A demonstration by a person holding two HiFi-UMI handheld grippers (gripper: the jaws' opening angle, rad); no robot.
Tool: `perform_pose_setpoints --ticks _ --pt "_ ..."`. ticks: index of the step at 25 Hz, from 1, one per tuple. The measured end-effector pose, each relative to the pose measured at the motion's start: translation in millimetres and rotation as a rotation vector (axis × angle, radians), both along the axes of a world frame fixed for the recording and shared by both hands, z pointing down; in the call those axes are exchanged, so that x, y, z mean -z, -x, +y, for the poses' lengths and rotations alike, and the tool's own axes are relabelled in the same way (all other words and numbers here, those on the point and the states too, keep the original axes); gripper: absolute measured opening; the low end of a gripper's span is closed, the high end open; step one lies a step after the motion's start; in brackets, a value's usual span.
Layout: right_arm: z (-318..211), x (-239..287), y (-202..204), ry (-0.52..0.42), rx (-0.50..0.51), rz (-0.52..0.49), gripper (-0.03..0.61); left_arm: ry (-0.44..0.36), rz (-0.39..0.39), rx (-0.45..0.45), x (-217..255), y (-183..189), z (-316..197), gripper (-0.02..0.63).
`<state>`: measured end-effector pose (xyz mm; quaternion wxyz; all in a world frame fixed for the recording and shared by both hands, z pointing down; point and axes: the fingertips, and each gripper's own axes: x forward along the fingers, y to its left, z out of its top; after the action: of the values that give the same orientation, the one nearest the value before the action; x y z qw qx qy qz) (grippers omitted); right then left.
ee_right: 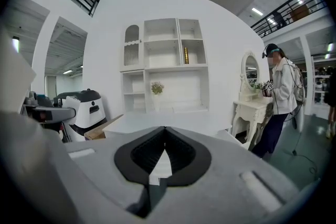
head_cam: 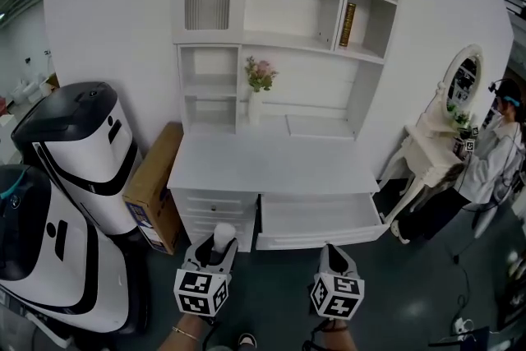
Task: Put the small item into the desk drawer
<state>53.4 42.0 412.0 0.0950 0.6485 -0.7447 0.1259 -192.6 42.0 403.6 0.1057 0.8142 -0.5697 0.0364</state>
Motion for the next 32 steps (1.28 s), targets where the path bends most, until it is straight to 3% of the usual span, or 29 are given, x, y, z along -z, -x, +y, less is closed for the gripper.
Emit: perform_pose_setpoints --ticks 15,32 --pt "-69 -26 -43 0.06 -0.089 -0.036 0.006 0.047 -0.024 -0.061 -16 -32 -87 0.176" --pt "-228 7 -45 0.015 -0.204 -0.014 0.006 0.001 -0.021 -0.202 15 -45 -283 0.176"
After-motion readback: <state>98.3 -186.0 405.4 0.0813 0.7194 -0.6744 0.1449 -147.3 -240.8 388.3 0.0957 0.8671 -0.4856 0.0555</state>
